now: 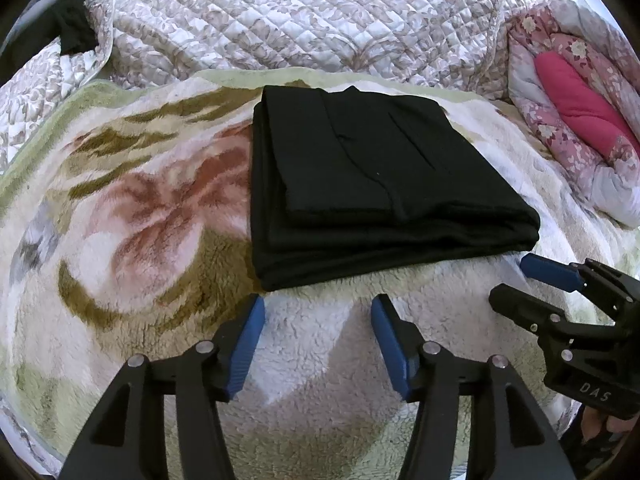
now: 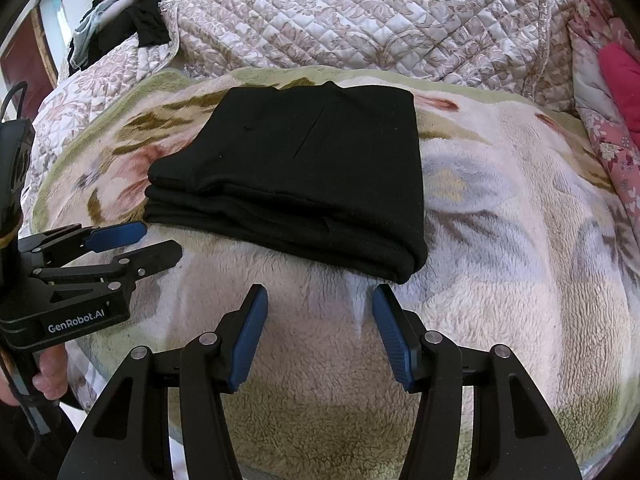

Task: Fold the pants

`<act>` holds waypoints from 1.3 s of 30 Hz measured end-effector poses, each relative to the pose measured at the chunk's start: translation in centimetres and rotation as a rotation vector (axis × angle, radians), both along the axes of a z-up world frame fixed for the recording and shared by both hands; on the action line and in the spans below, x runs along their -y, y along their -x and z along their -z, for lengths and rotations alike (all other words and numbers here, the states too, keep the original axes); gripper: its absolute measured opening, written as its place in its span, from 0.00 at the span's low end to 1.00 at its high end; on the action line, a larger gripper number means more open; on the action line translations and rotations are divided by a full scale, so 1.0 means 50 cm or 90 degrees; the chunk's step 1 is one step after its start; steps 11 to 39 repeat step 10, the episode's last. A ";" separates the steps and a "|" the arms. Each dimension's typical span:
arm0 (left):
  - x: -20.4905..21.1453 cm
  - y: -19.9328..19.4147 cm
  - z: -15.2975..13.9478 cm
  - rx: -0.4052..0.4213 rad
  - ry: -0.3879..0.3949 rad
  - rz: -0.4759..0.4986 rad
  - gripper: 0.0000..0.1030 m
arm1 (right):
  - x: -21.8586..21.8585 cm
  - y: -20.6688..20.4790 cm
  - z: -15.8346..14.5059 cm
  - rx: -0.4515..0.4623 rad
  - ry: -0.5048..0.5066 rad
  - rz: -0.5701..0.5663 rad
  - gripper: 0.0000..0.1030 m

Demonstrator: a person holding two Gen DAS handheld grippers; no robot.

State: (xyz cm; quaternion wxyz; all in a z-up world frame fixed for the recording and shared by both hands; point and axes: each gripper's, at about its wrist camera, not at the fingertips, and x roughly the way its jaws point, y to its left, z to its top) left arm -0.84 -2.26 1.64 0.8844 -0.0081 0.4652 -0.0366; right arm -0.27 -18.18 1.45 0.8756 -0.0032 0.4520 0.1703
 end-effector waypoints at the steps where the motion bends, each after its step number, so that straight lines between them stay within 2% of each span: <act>1: 0.000 0.001 0.000 0.000 -0.001 0.000 0.57 | 0.000 0.000 0.000 0.000 0.000 0.000 0.54; 39: -0.001 0.000 0.000 0.003 0.003 -0.002 0.58 | -0.002 0.001 0.000 0.002 0.002 -0.001 0.54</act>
